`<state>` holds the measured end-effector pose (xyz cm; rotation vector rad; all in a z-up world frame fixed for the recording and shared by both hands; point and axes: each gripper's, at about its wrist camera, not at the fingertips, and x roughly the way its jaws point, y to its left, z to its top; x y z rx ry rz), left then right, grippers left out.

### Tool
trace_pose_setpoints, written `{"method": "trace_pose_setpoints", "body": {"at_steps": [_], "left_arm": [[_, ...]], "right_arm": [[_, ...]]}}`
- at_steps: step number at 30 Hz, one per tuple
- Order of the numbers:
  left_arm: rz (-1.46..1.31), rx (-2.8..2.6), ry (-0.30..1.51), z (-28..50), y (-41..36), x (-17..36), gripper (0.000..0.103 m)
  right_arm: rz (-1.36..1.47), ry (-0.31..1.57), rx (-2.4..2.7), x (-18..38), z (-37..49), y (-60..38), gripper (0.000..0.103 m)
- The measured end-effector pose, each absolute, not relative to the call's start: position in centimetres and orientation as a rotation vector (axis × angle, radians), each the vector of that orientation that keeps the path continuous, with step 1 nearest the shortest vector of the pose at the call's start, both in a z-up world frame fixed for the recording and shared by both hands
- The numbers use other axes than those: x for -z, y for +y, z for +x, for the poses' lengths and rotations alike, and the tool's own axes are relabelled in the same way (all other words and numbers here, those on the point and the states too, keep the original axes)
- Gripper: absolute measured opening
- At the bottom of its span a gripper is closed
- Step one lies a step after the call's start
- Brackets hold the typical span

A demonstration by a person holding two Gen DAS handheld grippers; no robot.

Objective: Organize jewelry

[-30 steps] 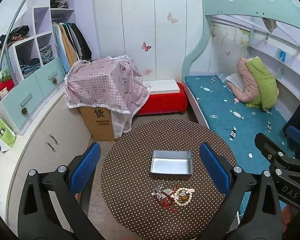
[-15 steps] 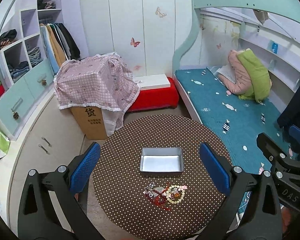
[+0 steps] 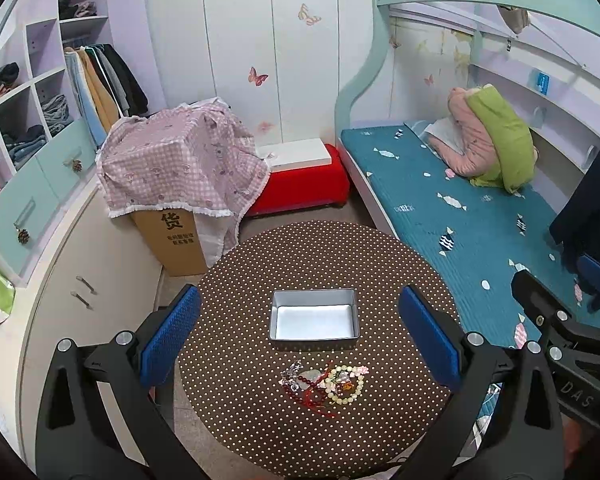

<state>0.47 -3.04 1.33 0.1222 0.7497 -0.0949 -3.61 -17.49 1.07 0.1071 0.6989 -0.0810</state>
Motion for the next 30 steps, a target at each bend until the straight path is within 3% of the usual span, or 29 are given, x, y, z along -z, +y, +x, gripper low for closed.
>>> {"method": "trace_pose_setpoints", "body": {"at_steps": [30], "left_arm": [[0.115, 0.042, 0.751, 0.5, -1.9, -1.1, 0.098]], "right_arm": [[0.082, 0.725, 0.035, -0.5, -2.8, -17.0, 0.095]]}}
